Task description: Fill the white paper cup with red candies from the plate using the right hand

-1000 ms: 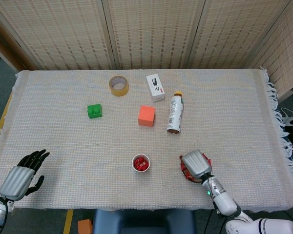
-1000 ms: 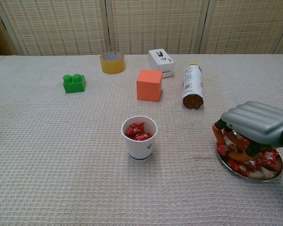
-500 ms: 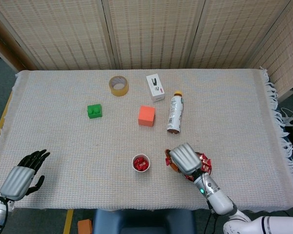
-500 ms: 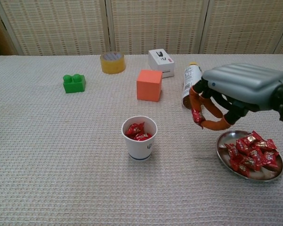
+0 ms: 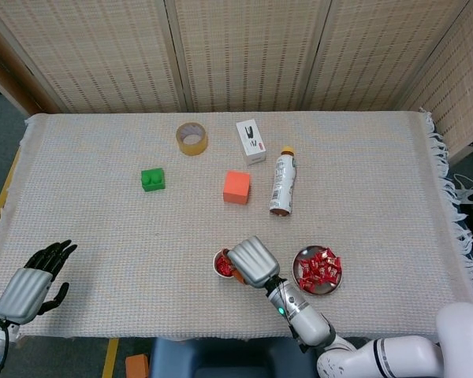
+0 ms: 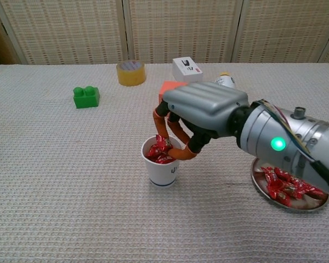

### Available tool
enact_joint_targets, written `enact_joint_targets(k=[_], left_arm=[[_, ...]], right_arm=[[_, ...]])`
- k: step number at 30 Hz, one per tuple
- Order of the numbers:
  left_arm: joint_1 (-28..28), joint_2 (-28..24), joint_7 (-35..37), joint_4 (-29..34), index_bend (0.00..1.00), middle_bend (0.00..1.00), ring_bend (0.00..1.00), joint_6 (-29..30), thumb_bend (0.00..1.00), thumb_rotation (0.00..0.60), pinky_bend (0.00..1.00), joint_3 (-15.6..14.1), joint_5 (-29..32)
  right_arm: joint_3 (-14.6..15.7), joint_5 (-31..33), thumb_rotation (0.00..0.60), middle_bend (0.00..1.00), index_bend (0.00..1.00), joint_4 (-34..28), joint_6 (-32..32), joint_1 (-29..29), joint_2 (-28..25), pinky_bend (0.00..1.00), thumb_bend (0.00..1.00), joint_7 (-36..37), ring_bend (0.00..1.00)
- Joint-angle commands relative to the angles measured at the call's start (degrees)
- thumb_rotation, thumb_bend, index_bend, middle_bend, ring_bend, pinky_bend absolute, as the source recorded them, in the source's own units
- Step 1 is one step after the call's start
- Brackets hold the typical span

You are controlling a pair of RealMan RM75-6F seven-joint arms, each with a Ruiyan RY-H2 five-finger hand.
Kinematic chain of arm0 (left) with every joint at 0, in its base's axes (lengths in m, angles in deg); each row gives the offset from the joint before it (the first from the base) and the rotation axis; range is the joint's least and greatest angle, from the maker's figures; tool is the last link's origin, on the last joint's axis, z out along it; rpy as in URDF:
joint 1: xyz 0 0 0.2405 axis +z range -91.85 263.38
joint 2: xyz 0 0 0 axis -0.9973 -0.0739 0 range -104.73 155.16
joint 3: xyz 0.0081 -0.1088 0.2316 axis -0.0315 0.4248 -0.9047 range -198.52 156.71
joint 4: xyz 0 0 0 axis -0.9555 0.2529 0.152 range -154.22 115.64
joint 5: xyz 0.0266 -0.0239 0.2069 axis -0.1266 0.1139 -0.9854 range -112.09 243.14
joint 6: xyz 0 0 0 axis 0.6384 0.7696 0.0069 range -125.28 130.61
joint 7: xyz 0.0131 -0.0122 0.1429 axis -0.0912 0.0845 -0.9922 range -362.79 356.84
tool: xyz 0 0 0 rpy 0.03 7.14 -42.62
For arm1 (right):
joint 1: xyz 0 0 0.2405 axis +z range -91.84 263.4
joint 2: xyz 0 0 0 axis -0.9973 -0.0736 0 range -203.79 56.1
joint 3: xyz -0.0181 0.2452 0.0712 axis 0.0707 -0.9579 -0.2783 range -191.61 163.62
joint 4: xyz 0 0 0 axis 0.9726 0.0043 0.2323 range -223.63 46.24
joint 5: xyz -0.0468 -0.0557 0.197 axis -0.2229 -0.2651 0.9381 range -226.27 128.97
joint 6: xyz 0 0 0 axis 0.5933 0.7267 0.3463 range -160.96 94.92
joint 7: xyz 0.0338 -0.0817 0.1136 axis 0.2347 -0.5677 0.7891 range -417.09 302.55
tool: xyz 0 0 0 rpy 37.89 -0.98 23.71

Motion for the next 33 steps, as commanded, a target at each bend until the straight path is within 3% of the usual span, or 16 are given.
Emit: enact_joint_targets(k=[1,3,7,11,17,25,33], left_arm=[[0.0,-0.2,0.3,-0.1,0.0,0.0,0.05,-0.1,0.5,0.6,0.16,0.0,0.1],[-0.1,-0.2,0.4,-0.1,0.0,0.0,0.05,-0.2,0.5,0.6,0.16,0.0,0.1],[0.1,-0.2,0.3,-0.1,0.0,0.0,0.05,0.1,0.5,0.6,0.16,0.1,0.1],[0.1,-0.1,0.0,0.0,0.0,0.0,0.05,0.1,0.5,0.6,0.16,0.0,0.1],[0.4,-0.1,-0.2,-0.1,0.0,0.0,0.05,0.7,0.5,0.6,0.16,0.1,-0.1],[0.1,0.6,-1.7,0.1,0.0,0.0,0.05,0.0,0.5,0.6,0.16,0.0,-0.2],[-0.1,1.2,-3.2,0.3,0.0,0.0,0.05,-0.8,0.5,0.6,0.16,0.0,0.1]], right_arm=[[0.2,0.5,0.6,0.73,0.56,2.0,-0.5,0.8,1.7,1.0,0.31,0.1,0.73],[0.5,0.1,0.6,0.73,0.52,3.0,-0.4,1.0,2.3,1.0,0.31,0.3,0.73],[1.7,0.6,0.6,0.73,0.27,3.1,-0.4,1.0,1.3,1.0,0.31,-0.2,0.72],[2.6,0.9,0.6,0.73,0.13,1.8,0.1,0.7,-0.6,1.0,0.31,-0.2,0.71],[7.2,-4.8,0.6,0.73,0.16,-2.3,4.5,-4.0,-7.6,1.0,0.31,4.4,0.71],[13.7,-9.2,0.6,0.73,0.21,-1.6,7.1,-10.2,-17.7,1.0,0.31,10.8,0.71],[15.7,-6.8,0.6,0.73,0.28,3.3,3.8,-12.2,-19.3,1.0,0.31,11.9,0.71]])
